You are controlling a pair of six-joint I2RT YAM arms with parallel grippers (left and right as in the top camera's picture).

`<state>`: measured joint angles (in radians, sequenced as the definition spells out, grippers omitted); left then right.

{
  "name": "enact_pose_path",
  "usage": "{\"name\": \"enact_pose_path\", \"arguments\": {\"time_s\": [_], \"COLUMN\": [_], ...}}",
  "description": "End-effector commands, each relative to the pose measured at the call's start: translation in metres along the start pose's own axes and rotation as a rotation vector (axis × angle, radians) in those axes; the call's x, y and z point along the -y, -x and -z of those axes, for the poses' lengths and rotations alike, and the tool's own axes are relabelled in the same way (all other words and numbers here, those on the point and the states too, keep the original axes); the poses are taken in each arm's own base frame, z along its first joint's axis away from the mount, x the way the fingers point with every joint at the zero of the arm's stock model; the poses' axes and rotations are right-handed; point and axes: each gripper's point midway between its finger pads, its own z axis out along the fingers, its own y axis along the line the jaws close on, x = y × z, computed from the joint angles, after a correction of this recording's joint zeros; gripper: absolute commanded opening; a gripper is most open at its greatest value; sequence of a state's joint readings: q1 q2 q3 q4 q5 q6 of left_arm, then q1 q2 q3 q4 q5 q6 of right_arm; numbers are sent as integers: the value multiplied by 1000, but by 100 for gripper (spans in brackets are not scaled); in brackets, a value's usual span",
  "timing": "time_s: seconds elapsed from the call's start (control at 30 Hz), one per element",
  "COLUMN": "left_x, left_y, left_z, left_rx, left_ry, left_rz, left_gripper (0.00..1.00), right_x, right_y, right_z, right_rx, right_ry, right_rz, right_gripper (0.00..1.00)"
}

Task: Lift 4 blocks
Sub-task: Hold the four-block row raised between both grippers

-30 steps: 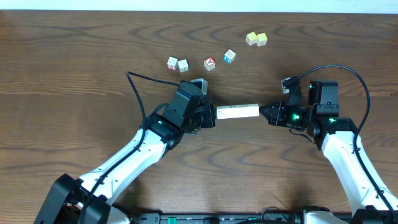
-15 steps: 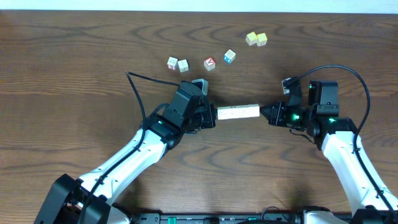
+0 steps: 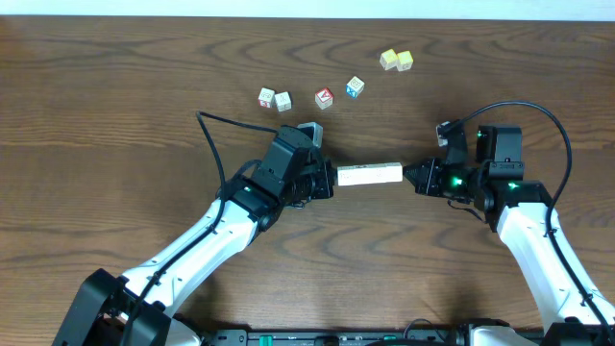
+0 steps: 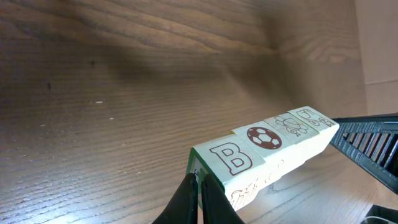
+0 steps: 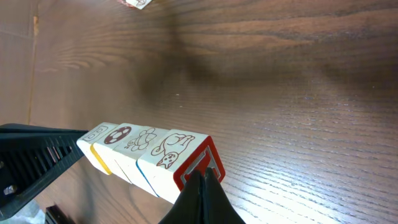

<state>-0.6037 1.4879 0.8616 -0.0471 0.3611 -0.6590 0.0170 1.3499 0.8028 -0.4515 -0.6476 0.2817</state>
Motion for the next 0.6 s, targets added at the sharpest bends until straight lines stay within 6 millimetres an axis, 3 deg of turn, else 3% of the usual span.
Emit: {"name": "enact_pose_path", "arguments": {"time_s": [0.0,0.57], "left_x": [52,52], "left_y": [-13,-13], "left_z": [11,11], "left_rx": [-70,-72], "left_ry": [-187,-186], "left_rz": [-48,-22], "left_gripper": [7,7], "right_x": [-41,-42], "right_y": [-14,-12], "right_z": [-1,-1], "right_rx": [-75,-72], "right_ry": [194,196], "right_rz": [14,-7], "right_gripper": [1,1]}}
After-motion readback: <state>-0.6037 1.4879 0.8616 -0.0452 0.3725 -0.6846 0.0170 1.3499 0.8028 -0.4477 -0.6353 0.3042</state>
